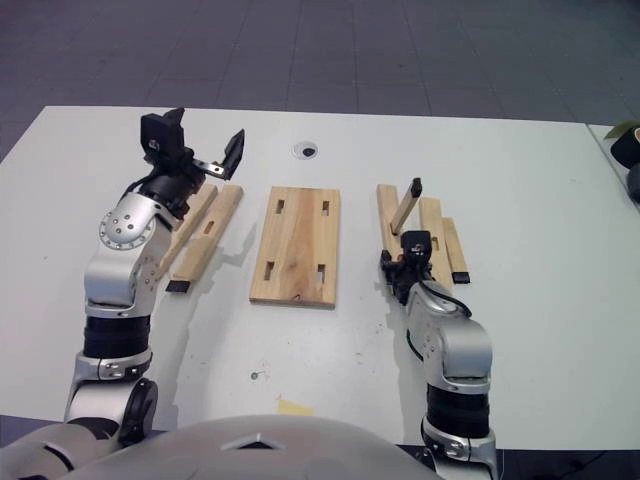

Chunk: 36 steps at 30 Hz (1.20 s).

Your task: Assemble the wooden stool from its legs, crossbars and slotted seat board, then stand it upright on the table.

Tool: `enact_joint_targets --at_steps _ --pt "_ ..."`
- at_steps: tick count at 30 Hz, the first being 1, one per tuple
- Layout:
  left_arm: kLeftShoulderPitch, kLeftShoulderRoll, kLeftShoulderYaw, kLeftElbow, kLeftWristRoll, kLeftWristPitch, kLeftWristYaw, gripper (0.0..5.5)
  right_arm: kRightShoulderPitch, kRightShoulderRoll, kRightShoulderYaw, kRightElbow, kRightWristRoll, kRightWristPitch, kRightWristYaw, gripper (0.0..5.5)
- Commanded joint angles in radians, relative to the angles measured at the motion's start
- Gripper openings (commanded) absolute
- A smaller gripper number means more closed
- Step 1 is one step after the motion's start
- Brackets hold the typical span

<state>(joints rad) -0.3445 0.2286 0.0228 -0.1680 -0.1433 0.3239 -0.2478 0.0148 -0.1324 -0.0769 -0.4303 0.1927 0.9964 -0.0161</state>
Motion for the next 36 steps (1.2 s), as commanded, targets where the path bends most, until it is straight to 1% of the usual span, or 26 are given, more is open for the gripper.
enact_joint_targets --at_steps 1,3,5,8,11,14,19,24,30,32,35,36 --pt "-0.034 -0.009 0.028 -0.007 -0.025 0.019 0.010 5.40 -0.036 -0.011 0.004 0.022 -0.028 -0.193 0.029 2.05" --pt "-0.067 -0.019 0.067 -0.012 -0.069 0.048 0.019 5.40 -0.064 -0.049 0.036 0.039 -0.086 -0.414 0.062 2.05" --pt "-0.121 -0.042 0.139 -0.023 -0.182 0.126 0.028 5.40 -0.095 -0.098 0.076 0.063 -0.151 -0.656 0.111 2.05" --pt "-0.203 -0.086 0.272 -0.052 -0.532 0.322 0.035 5.40 -0.122 -0.138 0.139 0.081 -0.177 -0.895 0.219 2.05" --pt "-0.220 -0.092 0.330 -0.063 -0.831 0.463 0.032 5.40 -0.122 -0.149 0.190 0.093 -0.186 -1.023 0.285 2.05" --pt "-0.203 -0.117 0.331 -0.088 -1.033 0.524 0.090 5.40 -0.121 -0.143 0.220 0.110 -0.211 -1.101 0.302 2.05" --pt "-0.181 -0.150 0.323 -0.104 -1.287 0.550 0.220 5.40 -0.133 -0.122 0.265 0.144 -0.213 -1.172 0.342 2.05" --pt "-0.177 -0.120 0.285 -0.104 -1.369 0.548 0.287 5.40 -0.149 -0.108 0.301 0.159 -0.214 -1.201 0.370 2.05" --pt "-0.182 -0.080 0.269 -0.114 -1.371 0.522 0.278 4.44 -0.150 -0.100 0.303 0.165 -0.215 -1.211 0.373 2.05" --pt "-0.181 -0.070 0.261 -0.113 -1.371 0.518 0.272 4.01 -0.150 -0.100 0.301 0.164 -0.215 -1.210 0.373 2.05" --pt "-0.175 -0.060 0.242 -0.116 -1.363 0.516 0.259 3.64 -0.149 -0.098 0.301 0.159 -0.216 -1.207 0.372 2.05" --pt "-0.173 -0.058 0.237 -0.117 -1.362 0.514 0.257 3.43 -0.149 -0.097 0.301 0.157 -0.217 -1.205 0.372 2.05"
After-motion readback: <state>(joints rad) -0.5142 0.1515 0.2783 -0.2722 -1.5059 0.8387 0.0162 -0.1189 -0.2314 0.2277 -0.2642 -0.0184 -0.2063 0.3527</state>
